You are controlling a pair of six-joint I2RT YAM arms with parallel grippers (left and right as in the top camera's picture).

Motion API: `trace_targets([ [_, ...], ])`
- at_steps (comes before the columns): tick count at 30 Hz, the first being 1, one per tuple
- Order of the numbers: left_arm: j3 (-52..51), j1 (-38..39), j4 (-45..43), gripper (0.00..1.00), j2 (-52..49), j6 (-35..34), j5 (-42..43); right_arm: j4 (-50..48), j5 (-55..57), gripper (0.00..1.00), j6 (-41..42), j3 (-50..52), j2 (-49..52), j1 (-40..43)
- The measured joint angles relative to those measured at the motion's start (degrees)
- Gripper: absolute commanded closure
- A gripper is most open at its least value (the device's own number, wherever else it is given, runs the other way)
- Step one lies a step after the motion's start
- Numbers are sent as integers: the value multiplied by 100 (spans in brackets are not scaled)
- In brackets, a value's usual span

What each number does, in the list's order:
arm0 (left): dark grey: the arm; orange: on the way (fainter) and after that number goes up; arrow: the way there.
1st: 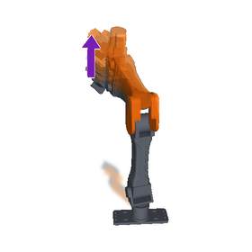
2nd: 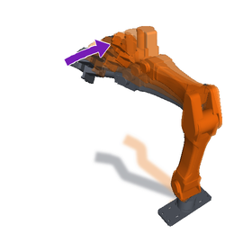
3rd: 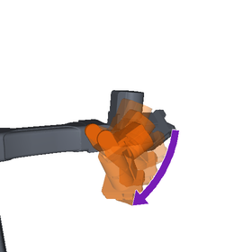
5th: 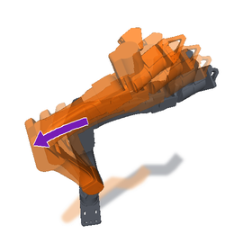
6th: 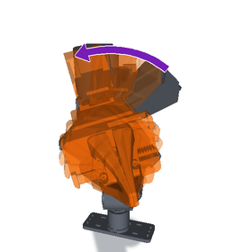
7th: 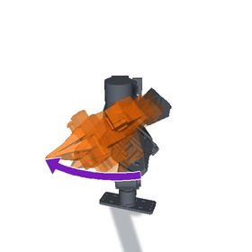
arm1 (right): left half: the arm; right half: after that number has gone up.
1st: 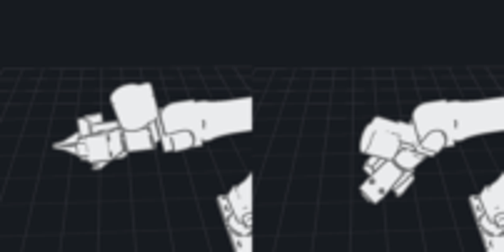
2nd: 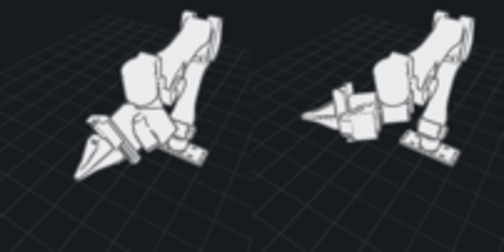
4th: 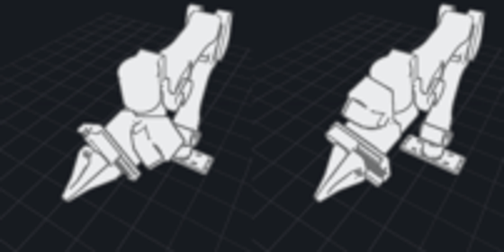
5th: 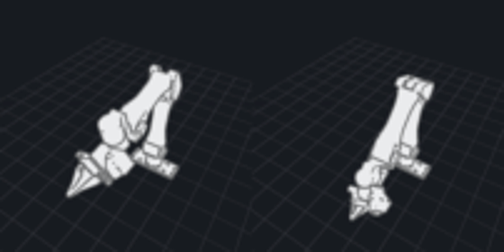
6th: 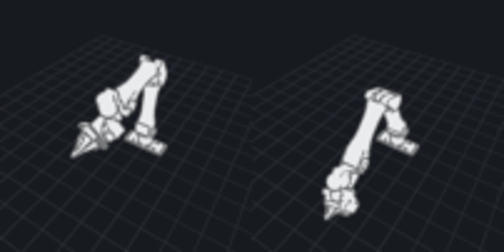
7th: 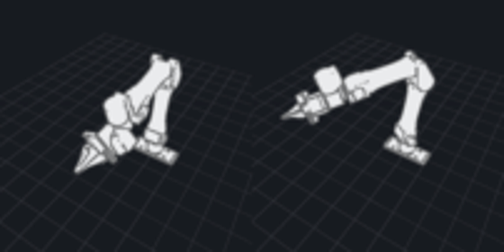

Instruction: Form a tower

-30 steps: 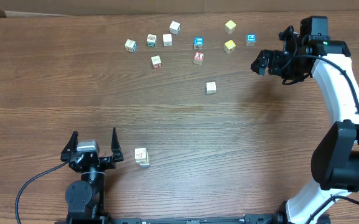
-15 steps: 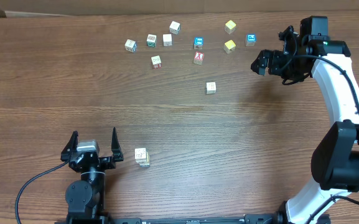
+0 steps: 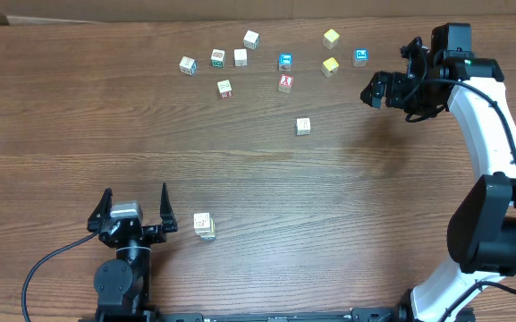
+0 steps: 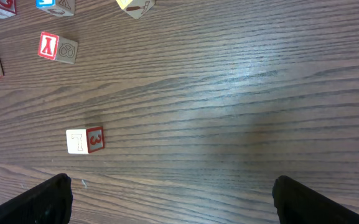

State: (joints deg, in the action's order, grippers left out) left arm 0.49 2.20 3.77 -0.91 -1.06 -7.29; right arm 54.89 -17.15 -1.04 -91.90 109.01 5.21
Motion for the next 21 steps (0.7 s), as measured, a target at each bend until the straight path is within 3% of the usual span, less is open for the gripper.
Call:
trace_targets([
  [13, 0, 0, 0, 0, 0, 0, 0, -133, 203, 0, -94, 7, -612, 0],
  [17, 0, 0, 2, 0, 0, 0, -2, -1075, 92, 0, -446, 343, -942, -13],
  [21, 0, 0, 4, 0, 0, 0, 0, -2282, -133, 0, -767, 1414, -1397, -83],
])
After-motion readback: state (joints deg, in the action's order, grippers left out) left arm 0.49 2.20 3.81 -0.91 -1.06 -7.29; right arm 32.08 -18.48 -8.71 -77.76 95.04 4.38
